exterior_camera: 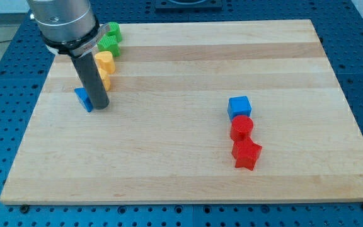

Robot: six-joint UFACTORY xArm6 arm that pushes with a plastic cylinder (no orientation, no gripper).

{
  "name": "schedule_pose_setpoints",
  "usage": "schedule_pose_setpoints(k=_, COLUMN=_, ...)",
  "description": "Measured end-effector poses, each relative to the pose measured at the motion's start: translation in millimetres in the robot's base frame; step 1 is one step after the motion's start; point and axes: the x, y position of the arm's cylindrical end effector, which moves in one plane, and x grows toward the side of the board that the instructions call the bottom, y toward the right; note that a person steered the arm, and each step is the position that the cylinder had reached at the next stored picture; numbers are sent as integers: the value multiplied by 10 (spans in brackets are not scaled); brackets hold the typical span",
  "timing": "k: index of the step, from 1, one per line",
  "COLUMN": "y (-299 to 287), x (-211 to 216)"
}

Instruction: Separate the blue cube from the red circle

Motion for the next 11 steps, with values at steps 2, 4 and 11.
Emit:
schedule_pose_setpoints(k=2, y=1306, x=-218)
schedule_pose_setpoints(k=4, y=2847, x=-252)
schedule_pose_setpoints(k=11, y=1614, x=597)
